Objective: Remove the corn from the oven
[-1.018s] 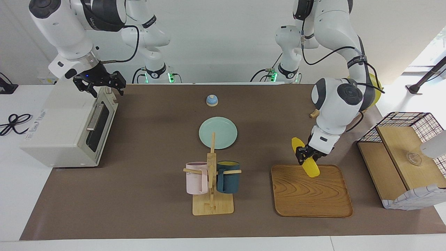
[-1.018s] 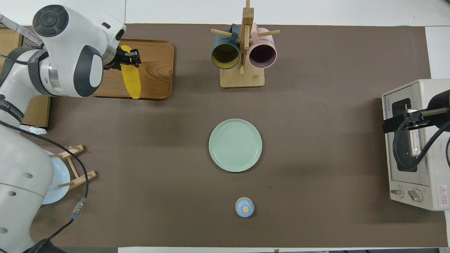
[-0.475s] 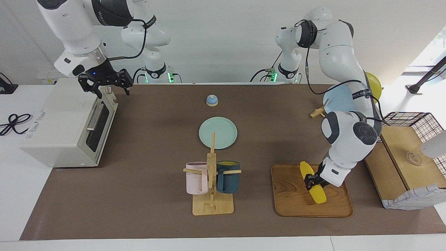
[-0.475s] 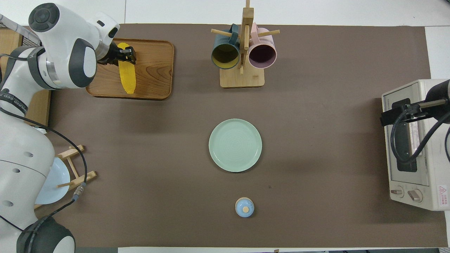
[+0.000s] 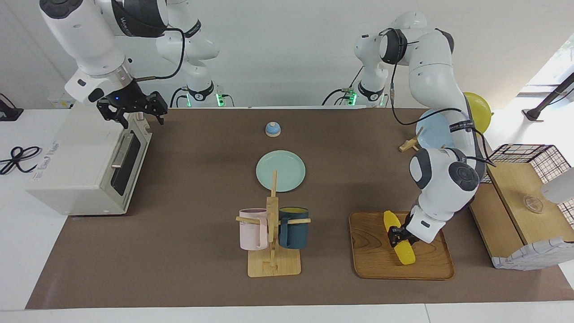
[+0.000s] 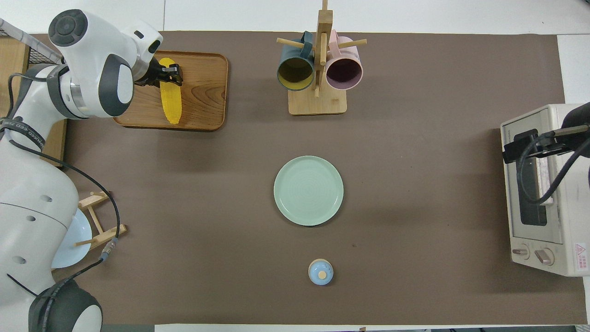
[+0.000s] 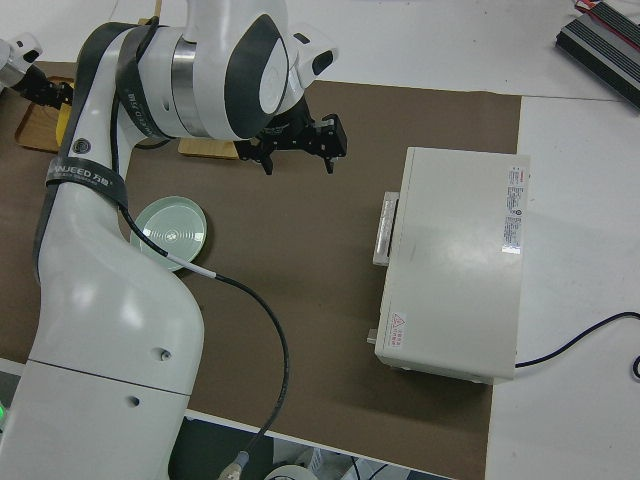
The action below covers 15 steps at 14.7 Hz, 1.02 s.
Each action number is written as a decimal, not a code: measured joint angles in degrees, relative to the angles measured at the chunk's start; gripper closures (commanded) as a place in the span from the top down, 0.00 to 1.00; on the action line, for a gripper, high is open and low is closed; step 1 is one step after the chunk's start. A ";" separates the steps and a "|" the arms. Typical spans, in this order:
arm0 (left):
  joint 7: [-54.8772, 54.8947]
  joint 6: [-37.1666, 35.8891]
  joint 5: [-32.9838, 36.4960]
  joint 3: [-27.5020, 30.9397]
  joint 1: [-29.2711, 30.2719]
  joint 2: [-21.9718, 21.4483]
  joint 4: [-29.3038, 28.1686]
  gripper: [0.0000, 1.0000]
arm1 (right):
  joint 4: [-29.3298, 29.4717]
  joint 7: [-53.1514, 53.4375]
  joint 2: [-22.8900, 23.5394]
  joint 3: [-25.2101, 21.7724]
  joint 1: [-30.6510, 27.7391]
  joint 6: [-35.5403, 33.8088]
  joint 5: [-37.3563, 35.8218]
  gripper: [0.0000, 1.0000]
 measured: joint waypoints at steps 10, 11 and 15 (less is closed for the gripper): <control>0.32 -3.15 -0.08 1.00 0.14 -2.51 1.25 1.00 | 0.40 0.00 0.00 -0.76 -0.09 -0.13 0.00 1.00; 0.32 -4.92 -0.08 1.57 0.20 -3.91 1.26 1.00 | 0.44 0.00 0.00 -0.77 -0.15 -0.13 0.00 1.00; 0.32 -13.95 0.06 4.33 0.35 -12.20 0.49 1.00 | 0.58 0.00 0.00 -0.78 -0.19 -0.13 0.00 1.00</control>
